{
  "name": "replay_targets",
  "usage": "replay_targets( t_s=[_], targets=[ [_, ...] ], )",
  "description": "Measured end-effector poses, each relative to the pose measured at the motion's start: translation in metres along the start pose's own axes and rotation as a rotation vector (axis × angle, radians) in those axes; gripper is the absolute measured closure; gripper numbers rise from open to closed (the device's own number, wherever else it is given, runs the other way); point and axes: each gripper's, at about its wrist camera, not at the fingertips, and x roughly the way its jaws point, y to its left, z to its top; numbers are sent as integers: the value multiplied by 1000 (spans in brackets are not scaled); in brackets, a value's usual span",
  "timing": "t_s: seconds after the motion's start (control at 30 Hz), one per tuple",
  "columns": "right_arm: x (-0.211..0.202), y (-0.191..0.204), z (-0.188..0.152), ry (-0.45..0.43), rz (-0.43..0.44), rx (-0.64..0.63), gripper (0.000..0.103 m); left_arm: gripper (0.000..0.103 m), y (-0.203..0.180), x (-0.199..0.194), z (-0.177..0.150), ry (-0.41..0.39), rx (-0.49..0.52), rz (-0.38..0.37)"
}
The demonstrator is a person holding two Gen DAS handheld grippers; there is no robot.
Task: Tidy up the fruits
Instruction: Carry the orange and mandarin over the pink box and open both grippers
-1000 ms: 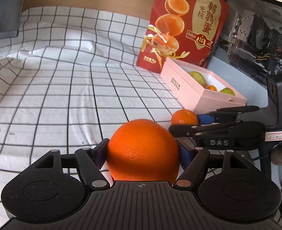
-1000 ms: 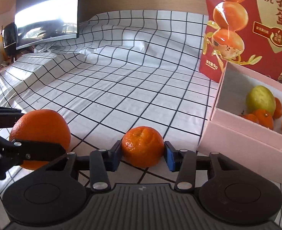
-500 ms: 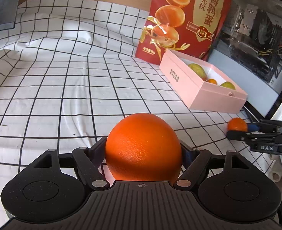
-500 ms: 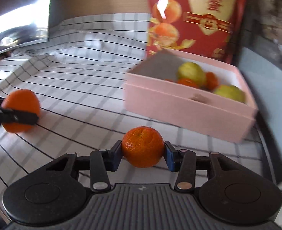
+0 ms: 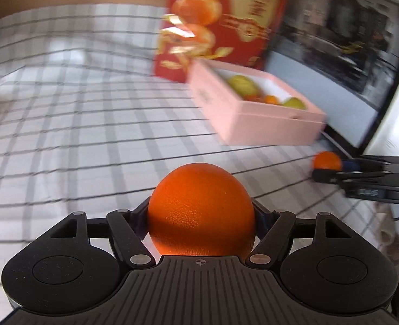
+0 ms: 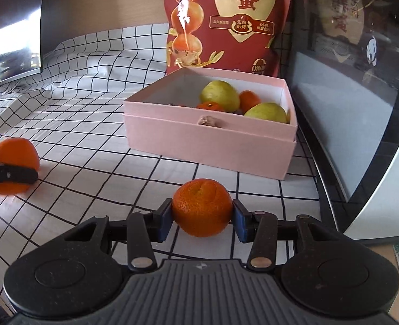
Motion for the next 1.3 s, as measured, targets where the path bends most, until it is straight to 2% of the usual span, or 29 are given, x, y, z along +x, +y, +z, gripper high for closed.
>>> replay_targets(
  t_s=[0.13,0.23,0.37,0.47,0.6,0.7,0.8,0.9,0.93,1.0,1.13,1.3],
  targets=[
    [0,0,-4,5,-1,6,58,26,-40,12,22,-57,42,-54],
    [-3,-1,-5,1,-2,3,58,26,-70,20,57,-139,70,-52],
    [-10,-4,7,-32,-18,-7,58,26,-101,26,106,-276,141,48],
    [-15,-6,15,-63,-31,-19,58,26,-110,36,139,-328,161,116],
    [-17,-10,23,-85,-33,-17,58,26,-108,61,171,-302,116,143],
    [-17,-11,25,-96,-31,-19,58,26,-100,97,187,-248,87,155],
    [-16,-10,23,-99,-26,-26,58,26,-87,138,189,-133,62,136],
    [-15,-10,19,-96,-18,-24,58,26,-73,179,181,47,34,113],
    [-15,-11,18,-94,-15,-23,58,26,-73,183,177,43,62,112],
    [-14,-13,16,-88,-11,-22,58,26,-82,182,171,-20,138,143],
    [-10,-16,16,-75,-13,-14,58,28,-68,175,174,-58,53,76],
    [-13,-15,15,-82,-5,-9,58,29,-45,114,170,-267,-38,-13]
  ],
)
